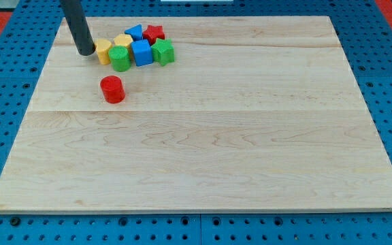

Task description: Slide the red circle to the top left

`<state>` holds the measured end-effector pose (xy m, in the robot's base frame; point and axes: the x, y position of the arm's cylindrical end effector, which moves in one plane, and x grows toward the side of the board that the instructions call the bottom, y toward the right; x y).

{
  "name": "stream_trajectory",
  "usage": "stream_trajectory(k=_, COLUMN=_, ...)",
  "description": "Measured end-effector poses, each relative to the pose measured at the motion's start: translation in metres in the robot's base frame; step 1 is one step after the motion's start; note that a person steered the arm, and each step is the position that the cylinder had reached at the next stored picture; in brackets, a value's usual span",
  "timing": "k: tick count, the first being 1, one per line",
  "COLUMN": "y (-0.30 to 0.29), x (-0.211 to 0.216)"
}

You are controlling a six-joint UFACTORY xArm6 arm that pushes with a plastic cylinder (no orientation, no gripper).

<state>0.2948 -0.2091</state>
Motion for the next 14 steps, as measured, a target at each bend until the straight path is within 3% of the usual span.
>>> stream_trajectory(k=3, y=0.003, x=-0.002)
stream_trajectory(k=6, y=-0.036, x=0.116)
stream_trajectory(k=8, y=0.003, x=0.161)
stream_trajectory(k=10, y=0.065, x=0.163)
stream_trajectory(k=11, y=0.082, x=0.144)
stream_trajectory(k=14, y=0.034, x=0.106)
